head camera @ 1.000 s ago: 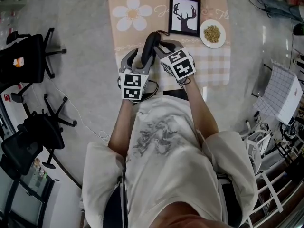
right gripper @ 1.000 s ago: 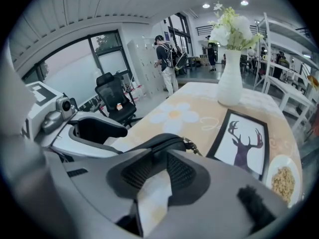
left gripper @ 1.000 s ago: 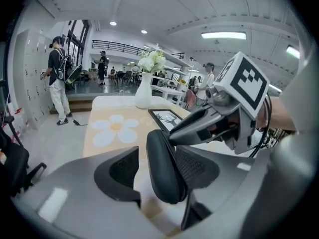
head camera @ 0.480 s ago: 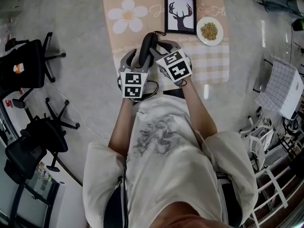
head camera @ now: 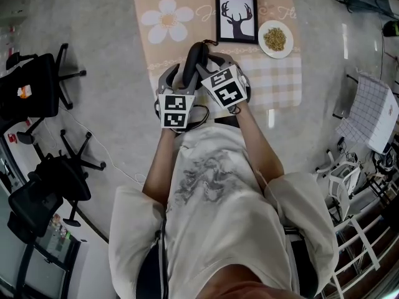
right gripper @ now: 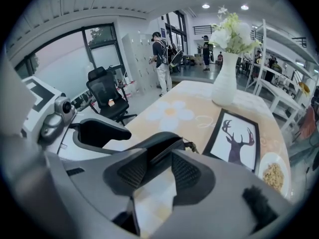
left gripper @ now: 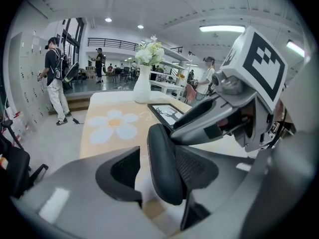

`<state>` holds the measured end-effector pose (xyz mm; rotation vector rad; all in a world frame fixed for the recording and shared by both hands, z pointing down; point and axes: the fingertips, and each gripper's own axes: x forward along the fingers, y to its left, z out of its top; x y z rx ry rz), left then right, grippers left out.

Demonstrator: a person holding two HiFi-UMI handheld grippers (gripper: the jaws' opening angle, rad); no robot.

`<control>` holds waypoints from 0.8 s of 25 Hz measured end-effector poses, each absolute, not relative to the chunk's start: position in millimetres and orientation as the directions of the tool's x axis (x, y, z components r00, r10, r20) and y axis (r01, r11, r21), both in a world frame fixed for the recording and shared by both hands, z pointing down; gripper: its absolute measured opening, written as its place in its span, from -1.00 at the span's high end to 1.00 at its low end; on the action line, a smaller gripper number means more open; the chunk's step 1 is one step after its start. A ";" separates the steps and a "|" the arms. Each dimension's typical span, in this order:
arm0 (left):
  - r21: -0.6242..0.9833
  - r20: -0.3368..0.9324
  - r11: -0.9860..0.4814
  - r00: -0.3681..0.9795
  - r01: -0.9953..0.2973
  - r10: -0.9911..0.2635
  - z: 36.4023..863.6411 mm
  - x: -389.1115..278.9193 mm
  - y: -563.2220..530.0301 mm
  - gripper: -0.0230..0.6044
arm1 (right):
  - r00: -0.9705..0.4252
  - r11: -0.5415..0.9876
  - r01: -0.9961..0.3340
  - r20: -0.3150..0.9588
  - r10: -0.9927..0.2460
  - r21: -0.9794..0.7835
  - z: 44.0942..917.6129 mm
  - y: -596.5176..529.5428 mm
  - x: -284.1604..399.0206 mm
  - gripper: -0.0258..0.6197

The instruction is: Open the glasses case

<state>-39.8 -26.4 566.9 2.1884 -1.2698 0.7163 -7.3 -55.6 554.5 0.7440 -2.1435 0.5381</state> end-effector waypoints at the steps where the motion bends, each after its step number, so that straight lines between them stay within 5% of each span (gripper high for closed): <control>1: 0.160 0.663 -0.437 0.424 -0.885 -0.617 567.0 -40.5 -26.3 0.19 | -0.514 0.742 -0.660 0.791 -0.331 -0.119 554.9 -55.6 -6.4 0.43; 20: 0.078 0.706 -0.429 0.353 -0.900 -0.613 577.1 -66.5 -24.9 0.36 | -0.503 0.749 -0.659 0.781 -0.370 -0.070 554.3 -49.4 -1.8 0.43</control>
